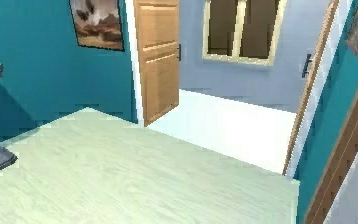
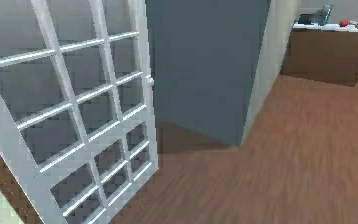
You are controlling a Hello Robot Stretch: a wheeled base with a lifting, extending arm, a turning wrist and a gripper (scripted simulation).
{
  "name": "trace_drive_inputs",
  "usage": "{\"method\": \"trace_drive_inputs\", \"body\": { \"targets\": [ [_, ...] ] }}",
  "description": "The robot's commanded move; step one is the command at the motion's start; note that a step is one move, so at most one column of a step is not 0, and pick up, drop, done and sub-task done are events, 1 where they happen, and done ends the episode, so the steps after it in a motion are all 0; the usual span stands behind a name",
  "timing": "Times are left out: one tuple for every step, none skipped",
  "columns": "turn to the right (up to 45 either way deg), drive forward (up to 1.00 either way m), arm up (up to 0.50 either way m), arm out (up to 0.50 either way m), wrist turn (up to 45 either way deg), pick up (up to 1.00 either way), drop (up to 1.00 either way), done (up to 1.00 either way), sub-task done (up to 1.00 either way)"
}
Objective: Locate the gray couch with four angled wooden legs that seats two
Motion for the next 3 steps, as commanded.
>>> {"method": "trace_drive_inputs", "body": {
  "targets": [
    [0.0, 0.65, 0.00, 0.00, 0.0, 0.00, 0.00, 0.00, 0.00],
    [21.0, 0.00, 0.00, 0.00, 0.0, 0.00, 0.00, 0.00, 0.00],
    [0.0, 0.25, 0.00, 0.00, 0.0, 0.00, 0.00, 0.00, 0.00]
  ]
}}
